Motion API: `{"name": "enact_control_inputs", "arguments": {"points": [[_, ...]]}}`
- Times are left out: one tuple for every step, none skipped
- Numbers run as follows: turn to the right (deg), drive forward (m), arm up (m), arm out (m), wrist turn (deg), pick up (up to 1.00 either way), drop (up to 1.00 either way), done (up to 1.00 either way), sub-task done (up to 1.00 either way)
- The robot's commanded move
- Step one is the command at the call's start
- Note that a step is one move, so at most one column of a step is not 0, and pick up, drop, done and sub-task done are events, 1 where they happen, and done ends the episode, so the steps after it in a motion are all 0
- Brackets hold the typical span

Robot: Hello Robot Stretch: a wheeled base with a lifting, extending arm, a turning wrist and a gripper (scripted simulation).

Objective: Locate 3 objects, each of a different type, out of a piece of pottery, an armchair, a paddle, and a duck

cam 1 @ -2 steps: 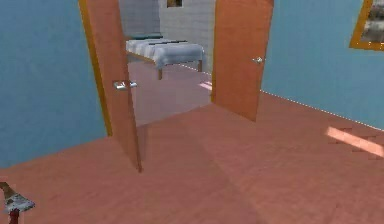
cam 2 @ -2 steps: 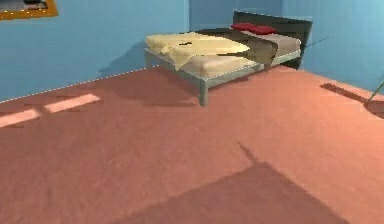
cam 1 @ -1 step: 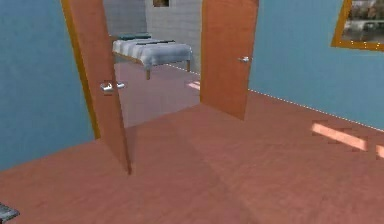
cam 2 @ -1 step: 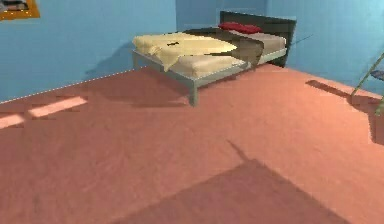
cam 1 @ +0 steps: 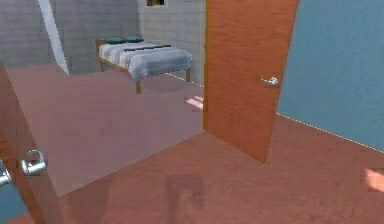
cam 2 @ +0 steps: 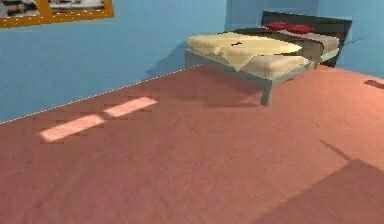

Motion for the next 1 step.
{"name": "enact_control_inputs", "arguments": {"points": [[0.0, 0.75, 0.0, 0.0, 0.0, 0.0, 0.0, 0.0, 0.0]]}}
